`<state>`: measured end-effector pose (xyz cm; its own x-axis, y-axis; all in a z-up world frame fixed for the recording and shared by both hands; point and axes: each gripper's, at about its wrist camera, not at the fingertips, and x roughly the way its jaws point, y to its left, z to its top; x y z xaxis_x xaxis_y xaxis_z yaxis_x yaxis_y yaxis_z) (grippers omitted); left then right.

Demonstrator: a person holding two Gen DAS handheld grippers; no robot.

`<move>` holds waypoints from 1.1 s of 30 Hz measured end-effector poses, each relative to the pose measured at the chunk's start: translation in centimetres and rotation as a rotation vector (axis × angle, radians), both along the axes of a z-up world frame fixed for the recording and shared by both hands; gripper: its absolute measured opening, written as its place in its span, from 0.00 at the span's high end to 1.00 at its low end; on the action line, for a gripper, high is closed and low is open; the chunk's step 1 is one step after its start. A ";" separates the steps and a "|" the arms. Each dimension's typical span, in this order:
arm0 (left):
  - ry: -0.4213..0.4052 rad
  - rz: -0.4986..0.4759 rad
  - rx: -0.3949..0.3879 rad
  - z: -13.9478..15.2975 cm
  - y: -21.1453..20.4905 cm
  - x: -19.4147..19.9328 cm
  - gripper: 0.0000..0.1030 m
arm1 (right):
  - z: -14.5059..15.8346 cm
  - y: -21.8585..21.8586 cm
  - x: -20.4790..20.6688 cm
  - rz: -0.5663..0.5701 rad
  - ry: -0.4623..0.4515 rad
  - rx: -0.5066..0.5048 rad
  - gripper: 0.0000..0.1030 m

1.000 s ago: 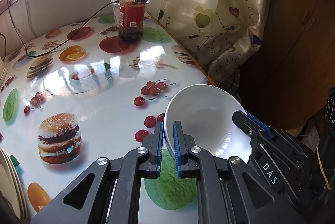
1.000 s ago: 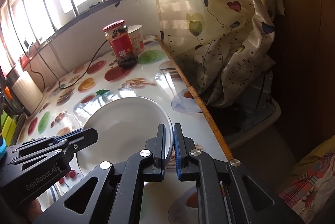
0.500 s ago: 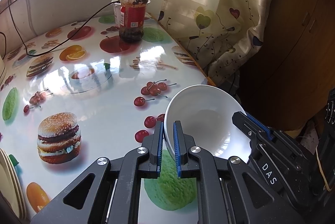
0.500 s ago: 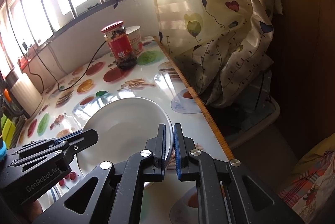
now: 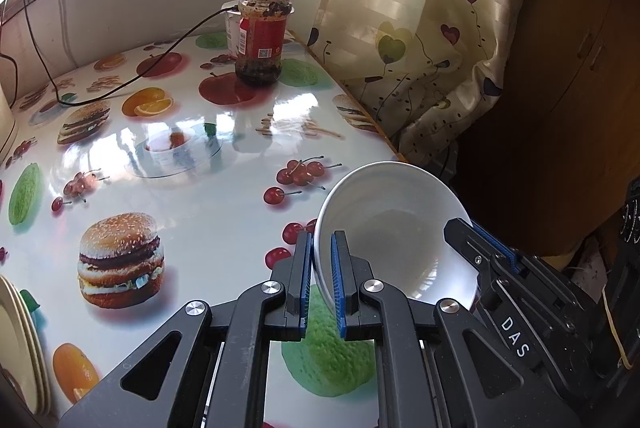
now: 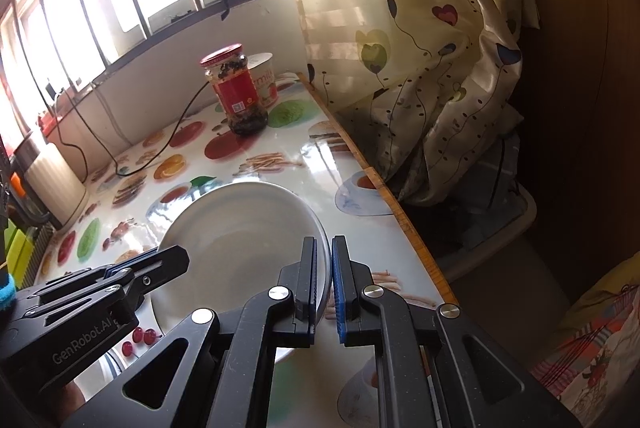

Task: Organize plates and bowls
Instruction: 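Lift the blue-striped bowl with both grippers, then carry the blue-striped bowl over the steel bowl with both grippers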

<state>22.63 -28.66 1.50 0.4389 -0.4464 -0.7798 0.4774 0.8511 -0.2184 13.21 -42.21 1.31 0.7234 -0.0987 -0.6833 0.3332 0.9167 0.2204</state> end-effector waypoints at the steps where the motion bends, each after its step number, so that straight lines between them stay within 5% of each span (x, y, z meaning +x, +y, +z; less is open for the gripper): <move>1: 0.001 0.002 -0.001 0.1 0.1 -0.1 0.90 | 0.1 0.1 -0.1 0.001 -0.002 0.001 0.92; 33: -0.054 0.023 -0.069 3.4 4.7 -3.9 0.90 | 4.2 4.6 -4.5 0.009 -0.079 -0.021 0.92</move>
